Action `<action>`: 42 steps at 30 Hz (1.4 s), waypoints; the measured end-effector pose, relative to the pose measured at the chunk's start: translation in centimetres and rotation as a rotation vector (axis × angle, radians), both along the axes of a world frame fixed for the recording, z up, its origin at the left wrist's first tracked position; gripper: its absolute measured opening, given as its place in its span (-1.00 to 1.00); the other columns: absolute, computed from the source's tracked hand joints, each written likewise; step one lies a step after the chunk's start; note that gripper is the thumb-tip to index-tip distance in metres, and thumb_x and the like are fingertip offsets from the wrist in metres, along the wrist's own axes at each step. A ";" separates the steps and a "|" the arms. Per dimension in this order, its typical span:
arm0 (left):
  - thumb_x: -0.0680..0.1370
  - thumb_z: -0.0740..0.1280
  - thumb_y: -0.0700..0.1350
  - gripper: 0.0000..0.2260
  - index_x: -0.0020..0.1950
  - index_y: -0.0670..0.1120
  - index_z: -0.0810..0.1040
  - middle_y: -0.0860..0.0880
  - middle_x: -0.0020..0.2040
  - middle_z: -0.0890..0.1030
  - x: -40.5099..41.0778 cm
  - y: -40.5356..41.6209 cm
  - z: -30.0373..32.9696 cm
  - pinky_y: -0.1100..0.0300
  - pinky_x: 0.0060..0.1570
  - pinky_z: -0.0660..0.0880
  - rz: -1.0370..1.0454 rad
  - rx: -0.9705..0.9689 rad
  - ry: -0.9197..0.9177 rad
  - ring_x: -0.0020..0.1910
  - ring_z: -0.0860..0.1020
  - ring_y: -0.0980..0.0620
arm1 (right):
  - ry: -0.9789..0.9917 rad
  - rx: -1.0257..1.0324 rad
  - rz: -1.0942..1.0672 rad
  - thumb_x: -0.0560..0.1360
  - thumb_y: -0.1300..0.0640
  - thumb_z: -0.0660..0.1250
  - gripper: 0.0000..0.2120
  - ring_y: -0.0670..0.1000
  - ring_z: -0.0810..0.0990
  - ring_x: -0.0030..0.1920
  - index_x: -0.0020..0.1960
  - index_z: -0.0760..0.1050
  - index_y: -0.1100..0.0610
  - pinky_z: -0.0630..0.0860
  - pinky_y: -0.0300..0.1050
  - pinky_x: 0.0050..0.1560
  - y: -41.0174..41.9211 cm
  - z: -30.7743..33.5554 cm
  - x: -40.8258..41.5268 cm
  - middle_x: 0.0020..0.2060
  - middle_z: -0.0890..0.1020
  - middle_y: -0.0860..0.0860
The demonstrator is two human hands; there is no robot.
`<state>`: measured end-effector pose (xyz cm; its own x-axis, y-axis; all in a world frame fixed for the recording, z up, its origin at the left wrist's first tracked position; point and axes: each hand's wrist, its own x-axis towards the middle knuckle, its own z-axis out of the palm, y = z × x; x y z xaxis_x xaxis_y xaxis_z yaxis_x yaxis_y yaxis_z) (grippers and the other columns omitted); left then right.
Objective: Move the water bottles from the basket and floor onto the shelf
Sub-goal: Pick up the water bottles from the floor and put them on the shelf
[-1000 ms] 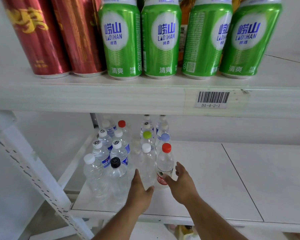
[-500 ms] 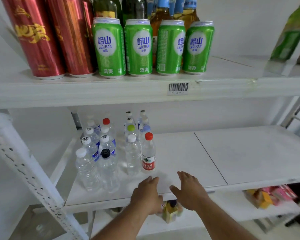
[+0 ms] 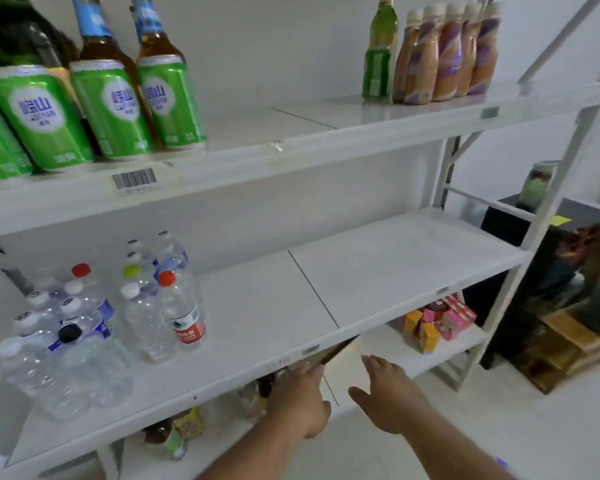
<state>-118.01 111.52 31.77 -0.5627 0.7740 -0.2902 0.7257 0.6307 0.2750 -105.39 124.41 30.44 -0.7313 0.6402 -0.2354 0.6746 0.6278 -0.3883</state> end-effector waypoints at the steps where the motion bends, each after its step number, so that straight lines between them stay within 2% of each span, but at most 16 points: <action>1: 0.54 0.26 0.10 -0.42 0.53 0.08 0.20 0.06 0.55 0.22 1.8 1.4 -0.1 -0.04 0.41 0.30 -0.021 -0.013 -0.013 0.48 0.26 -0.08 | -0.008 -0.013 -0.026 0.54 -0.29 0.15 -0.24 0.07 0.16 0.54 0.60 0.06 0.04 0.20 0.00 0.48 1.1 -0.2 2.0 0.57 0.18 -0.02; 6: 0.58 0.22 0.05 -0.39 0.59 0.07 0.08 0.01 0.61 0.08 9.8 7.3 -0.6 -0.02 0.45 0.24 -0.117 -0.084 -0.065 0.54 0.16 -0.09 | -0.048 -0.046 -0.108 0.52 -0.31 0.19 -0.22 0.08 0.23 0.50 0.59 0.08 0.05 0.27 0.01 0.45 5.6 -1.1 11.2 0.55 0.22 -0.01; 12: 0.58 0.22 0.07 -0.39 0.59 0.03 0.10 0.01 0.60 0.13 18.8 12.9 -2.4 -0.02 0.41 0.30 -0.217 -0.158 -0.077 0.50 0.24 -0.10 | -0.071 -0.090 -0.240 0.53 -0.30 0.18 -0.23 0.10 0.23 0.50 0.59 0.08 0.06 0.26 0.00 0.43 8.4 -3.5 22.3 0.55 0.22 0.01; 17: 0.57 0.23 0.11 -0.37 0.59 0.05 0.08 0.02 0.58 0.16 23.3 16.9 -4.3 -0.04 0.39 0.32 -0.308 -0.223 -0.080 0.50 0.25 -0.11 | -0.105 -0.134 -0.334 0.54 -0.29 0.19 -0.26 0.13 0.30 0.45 0.57 0.13 0.08 0.25 -0.01 0.40 10.4 -5.5 28.0 0.51 0.30 0.03; 22: 0.55 0.23 0.09 -0.37 0.59 0.07 0.09 0.03 0.58 0.16 25.4 21.3 -6.4 -0.03 0.38 0.33 -0.354 -0.264 -0.137 0.48 0.27 -0.10 | -0.109 -0.194 -0.385 0.51 -0.24 0.23 -0.43 0.10 0.39 0.37 0.42 0.33 0.03 0.38 -0.01 0.31 13.0 -6.9 31.6 0.40 0.43 -0.02; 27: 0.54 0.24 0.10 -0.36 0.58 0.08 0.10 0.03 0.58 0.16 25.7 26.1 -9.3 0.02 0.39 0.32 -0.359 -0.280 -0.186 0.47 0.27 -0.10 | -0.180 -0.214 -0.463 0.49 -0.23 0.26 -0.42 0.14 0.45 0.30 0.41 0.33 0.03 0.42 -0.06 0.18 18.2 -8.1 33.8 0.35 0.47 0.01; 34: 0.54 0.25 0.09 -0.36 0.58 0.07 0.11 0.02 0.58 0.18 24.8 34.0 -12.2 0.01 0.38 0.34 -0.309 -0.289 -0.270 0.46 0.30 -0.09 | -0.312 -0.243 -0.411 0.51 -0.21 0.25 -0.43 0.13 0.43 0.33 0.42 0.31 0.05 0.39 -0.05 0.23 26.2 -9.7 33.3 0.36 0.46 0.03; 42: 0.54 0.27 0.10 -0.35 0.58 0.09 0.11 0.03 0.56 0.21 26.3 42.3 -12.2 0.02 0.33 0.37 -0.243 -0.272 -0.287 0.45 0.33 -0.09 | -0.341 -0.212 -0.319 0.53 -0.25 0.22 -0.36 0.13 0.38 0.37 0.48 0.25 0.07 0.39 -0.01 0.29 35.4 -10.0 34.5 0.43 0.40 0.04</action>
